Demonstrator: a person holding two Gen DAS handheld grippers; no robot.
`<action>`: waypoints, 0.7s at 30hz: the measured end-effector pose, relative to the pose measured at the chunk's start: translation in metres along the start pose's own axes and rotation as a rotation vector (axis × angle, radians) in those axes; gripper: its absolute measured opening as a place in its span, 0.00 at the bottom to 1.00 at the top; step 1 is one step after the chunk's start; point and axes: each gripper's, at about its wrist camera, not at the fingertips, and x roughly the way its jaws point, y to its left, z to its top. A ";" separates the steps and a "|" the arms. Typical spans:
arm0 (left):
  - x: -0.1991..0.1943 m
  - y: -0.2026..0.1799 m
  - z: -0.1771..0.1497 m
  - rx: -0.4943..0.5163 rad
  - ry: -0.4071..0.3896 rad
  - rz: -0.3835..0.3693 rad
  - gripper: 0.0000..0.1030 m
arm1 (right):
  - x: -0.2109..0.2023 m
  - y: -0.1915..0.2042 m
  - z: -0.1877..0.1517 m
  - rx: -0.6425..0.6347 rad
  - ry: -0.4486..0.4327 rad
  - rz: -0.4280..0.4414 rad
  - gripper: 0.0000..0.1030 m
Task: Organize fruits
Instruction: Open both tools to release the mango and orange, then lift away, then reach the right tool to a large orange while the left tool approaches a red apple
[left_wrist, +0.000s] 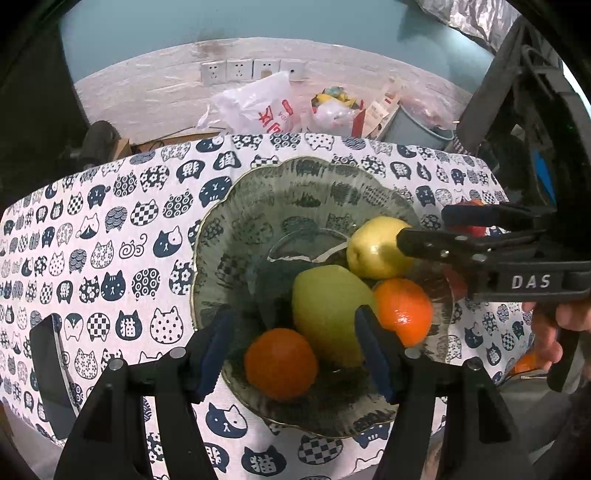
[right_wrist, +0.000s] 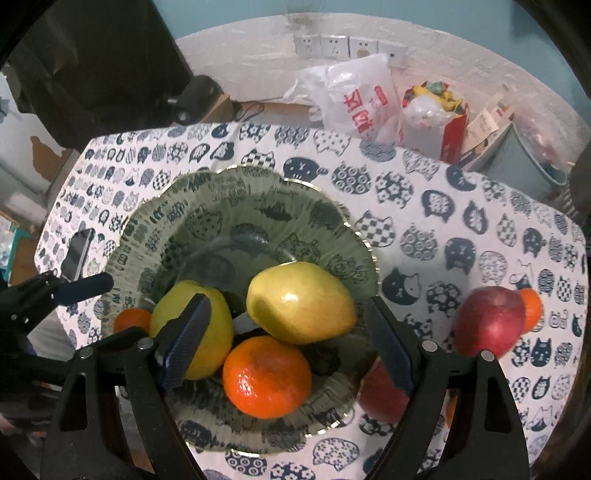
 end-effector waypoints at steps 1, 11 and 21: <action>-0.001 -0.002 0.000 0.003 -0.002 -0.004 0.66 | -0.004 -0.001 0.000 0.001 -0.005 -0.006 0.83; -0.008 -0.030 0.007 0.034 -0.012 -0.035 0.70 | -0.042 -0.024 -0.014 -0.002 -0.038 -0.088 0.83; -0.003 -0.071 0.014 0.098 -0.002 -0.065 0.72 | -0.064 -0.066 -0.038 0.044 -0.047 -0.146 0.84</action>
